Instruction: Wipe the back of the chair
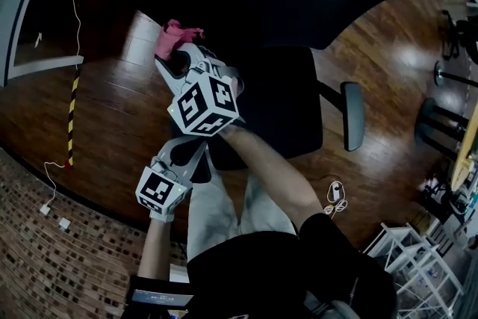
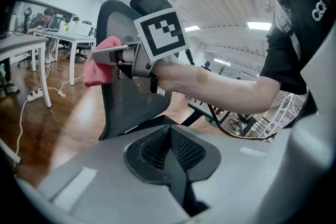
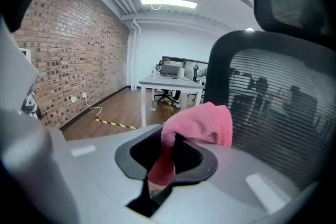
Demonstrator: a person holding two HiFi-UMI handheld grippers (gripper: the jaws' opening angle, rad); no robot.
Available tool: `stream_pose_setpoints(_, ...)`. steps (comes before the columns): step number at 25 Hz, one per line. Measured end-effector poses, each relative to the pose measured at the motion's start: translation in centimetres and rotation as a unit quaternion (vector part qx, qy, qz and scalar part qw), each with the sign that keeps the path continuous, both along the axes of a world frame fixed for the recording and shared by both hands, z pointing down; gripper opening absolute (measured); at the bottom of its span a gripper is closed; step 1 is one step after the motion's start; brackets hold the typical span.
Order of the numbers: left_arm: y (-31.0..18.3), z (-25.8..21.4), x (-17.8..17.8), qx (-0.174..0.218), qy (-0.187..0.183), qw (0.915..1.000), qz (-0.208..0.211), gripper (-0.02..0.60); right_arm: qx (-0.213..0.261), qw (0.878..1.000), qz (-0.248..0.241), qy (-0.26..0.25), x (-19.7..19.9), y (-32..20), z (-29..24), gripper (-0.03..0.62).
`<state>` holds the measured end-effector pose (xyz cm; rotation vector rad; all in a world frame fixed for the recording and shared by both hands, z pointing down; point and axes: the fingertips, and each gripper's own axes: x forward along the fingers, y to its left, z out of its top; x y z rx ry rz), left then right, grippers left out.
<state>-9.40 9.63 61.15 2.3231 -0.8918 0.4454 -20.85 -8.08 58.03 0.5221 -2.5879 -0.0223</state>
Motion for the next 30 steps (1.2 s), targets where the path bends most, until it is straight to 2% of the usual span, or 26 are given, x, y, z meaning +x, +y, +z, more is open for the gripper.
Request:
stream_pose_setpoints(3, 0.6, 0.4, -0.2, -0.012, -0.002, 0.9999, 0.002, -0.009, 0.009, 1.0, 0.0, 0.007, 0.5, -0.1, 0.0, 0.046)
stream_pose_setpoints(5, 0.7, 0.6, 0.2, -0.017, -0.004, 0.9998, 0.01, -0.009, 0.008, 1.0, 0.02, 0.009, 2.6, -1.2, 0.3, 0.046)
stream_pose_setpoints(8, -0.6, 0.3, 1.5, -0.003, 0.001, 0.9999, 0.017, -0.009, 0.007, 0.997, 0.07, 0.021, 7.8, -4.0, 0.9, 0.046)
stream_pose_setpoints(13, -1.3, 0.0, 4.9, 0.001, 0.008, 0.9988, 0.049, -0.009, 0.007, 0.986, 0.159, 0.039, 18.4, -8.0, 1.3, 0.046)
stream_pose_setpoints(18, -2.0, -0.6, 9.5, 0.005, 0.014, 0.9966, 0.081, -0.009, 0.011, 0.969, 0.242, 0.048, 29.3, -11.4, 1.0, 0.046)
stream_pose_setpoints(24, -2.8, -1.3, 12.8, 0.013, 0.018, 0.9954, 0.093, -0.009, 0.008, 0.938, 0.339, 0.072, 40.9, -14.0, 0.8, 0.046)
stream_pose_setpoints(27, -2.8, -1.4, 13.4, 0.014, 0.021, 0.9956, 0.091, -0.009, 0.018, 0.923, 0.375, 0.089, 44.3, -14.4, 0.2, 0.046)
stream_pose_setpoints(30, -2.7, -1.3, 12.9, 0.017, 0.021, 0.9959, 0.086, -0.009, 0.027, 0.921, 0.379, 0.09, 44.1, -14.6, -0.4, 0.046)
